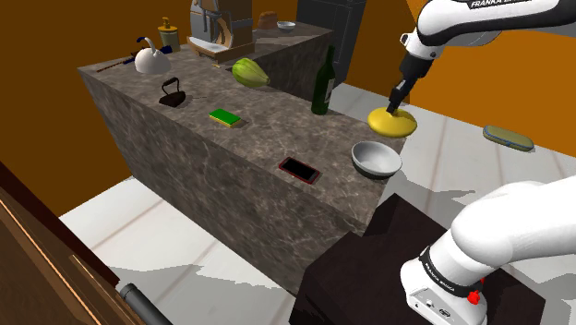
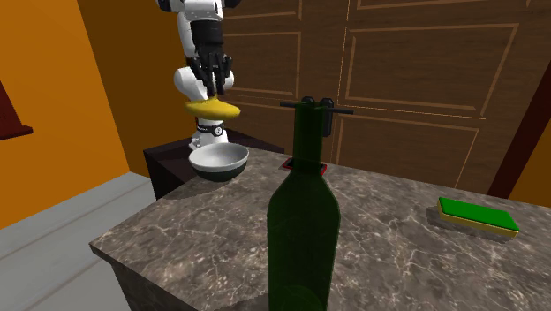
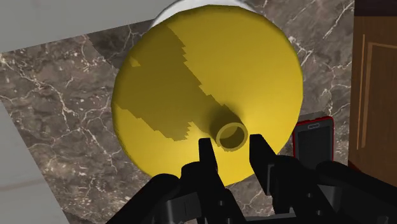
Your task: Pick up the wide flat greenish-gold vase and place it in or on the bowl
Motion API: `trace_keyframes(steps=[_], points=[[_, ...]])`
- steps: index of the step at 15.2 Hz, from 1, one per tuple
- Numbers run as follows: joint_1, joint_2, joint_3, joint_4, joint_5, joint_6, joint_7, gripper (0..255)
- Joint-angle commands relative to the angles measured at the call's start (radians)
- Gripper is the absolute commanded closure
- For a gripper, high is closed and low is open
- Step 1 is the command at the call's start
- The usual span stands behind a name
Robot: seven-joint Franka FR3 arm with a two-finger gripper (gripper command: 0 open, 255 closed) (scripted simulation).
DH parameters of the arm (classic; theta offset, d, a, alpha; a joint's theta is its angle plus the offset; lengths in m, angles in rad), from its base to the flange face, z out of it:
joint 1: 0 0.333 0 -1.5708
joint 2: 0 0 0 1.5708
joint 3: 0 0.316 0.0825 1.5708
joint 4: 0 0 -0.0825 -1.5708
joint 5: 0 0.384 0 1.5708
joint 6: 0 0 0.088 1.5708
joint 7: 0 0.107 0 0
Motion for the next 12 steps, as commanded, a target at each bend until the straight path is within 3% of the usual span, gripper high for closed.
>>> trace_keyframes(steps=[1, 12], points=[[-0.006, -0.026, -0.001, -0.045, -0.007, 0.019, -0.001, 255], [-0.008, 0.015, -0.018, -0.164, -0.013, 0.179, -0.005, 255]])
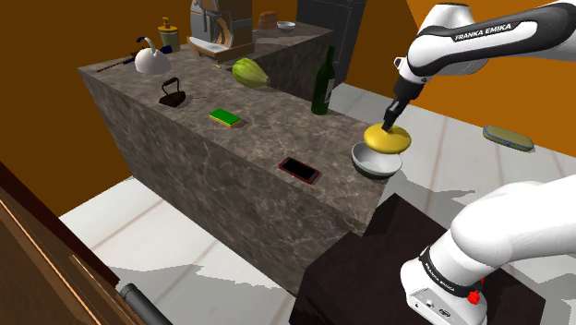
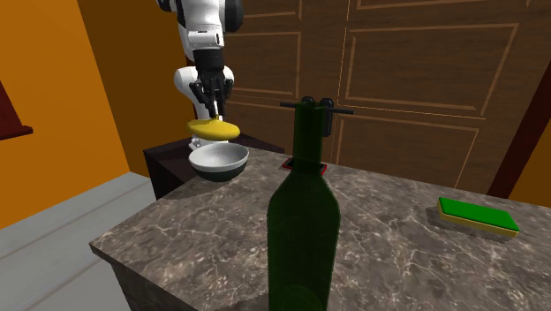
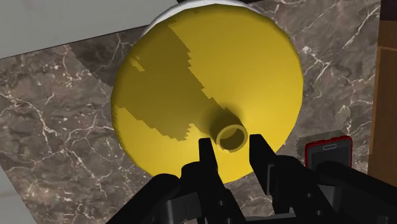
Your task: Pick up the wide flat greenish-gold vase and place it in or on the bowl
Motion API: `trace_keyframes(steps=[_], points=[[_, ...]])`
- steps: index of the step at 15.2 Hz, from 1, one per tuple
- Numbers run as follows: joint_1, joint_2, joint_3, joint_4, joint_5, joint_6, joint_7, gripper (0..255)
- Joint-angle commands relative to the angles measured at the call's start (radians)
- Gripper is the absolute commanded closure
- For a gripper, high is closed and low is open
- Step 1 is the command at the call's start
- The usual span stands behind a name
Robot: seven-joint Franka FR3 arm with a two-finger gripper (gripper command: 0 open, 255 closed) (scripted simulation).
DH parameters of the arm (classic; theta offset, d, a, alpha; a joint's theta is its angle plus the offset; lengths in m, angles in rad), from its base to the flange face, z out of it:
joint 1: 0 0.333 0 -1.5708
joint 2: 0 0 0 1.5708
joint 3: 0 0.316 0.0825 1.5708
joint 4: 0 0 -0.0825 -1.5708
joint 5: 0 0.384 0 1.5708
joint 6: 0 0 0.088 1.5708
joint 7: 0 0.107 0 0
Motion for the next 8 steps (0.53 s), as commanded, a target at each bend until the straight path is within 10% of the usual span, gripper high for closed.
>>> trace_keyframes(steps=[1, 8], points=[[-0.001, 0.008, -0.003, -0.024, -0.001, 0.033, -0.001, 255], [0.001, 0.055, -0.016, -0.086, -0.002, 0.142, -0.007, 255]])
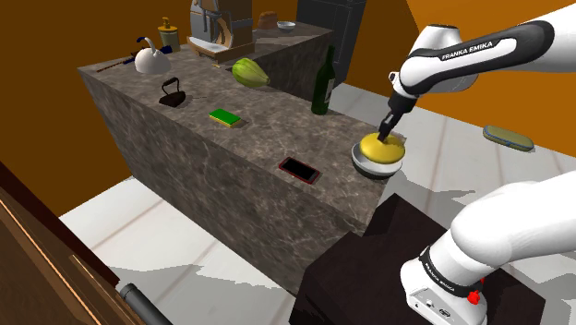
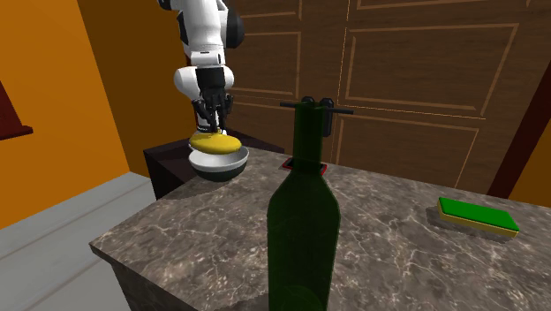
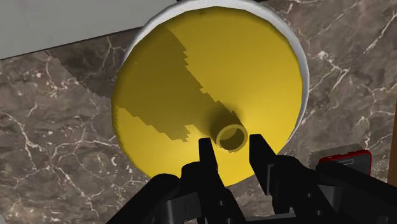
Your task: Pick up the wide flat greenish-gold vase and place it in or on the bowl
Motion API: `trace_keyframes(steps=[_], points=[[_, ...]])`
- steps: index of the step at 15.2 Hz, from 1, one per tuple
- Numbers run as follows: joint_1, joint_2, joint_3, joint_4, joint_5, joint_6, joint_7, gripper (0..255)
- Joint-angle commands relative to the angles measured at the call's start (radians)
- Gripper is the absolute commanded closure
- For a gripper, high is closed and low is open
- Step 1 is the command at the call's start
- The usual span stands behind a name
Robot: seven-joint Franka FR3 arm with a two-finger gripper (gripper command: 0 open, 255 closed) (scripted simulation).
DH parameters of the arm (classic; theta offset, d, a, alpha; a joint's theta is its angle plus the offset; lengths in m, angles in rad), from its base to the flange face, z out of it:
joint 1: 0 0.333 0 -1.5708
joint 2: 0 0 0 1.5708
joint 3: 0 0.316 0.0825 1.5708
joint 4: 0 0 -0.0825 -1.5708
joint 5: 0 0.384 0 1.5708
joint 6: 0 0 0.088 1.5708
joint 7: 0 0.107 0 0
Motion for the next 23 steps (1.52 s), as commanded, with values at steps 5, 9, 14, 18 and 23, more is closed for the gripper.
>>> trace_keyframes(steps=[5, 9, 14, 18, 23], points=[[0.001, 0.014, -0.003, -0.016, 0.0, 0.031, -0.001, 255], [0.001, 0.014, -0.003, -0.016, 0.0, 0.031, -0.001, 0], [0.001, 0.014, -0.003, -0.016, 0.0, 0.031, -0.001, 0], [-0.004, -0.06, 0.013, 0.059, -0.002, -0.118, 0.005, 0], [-0.004, -0.06, 0.013, 0.059, -0.002, -0.118, 0.005, 0]])
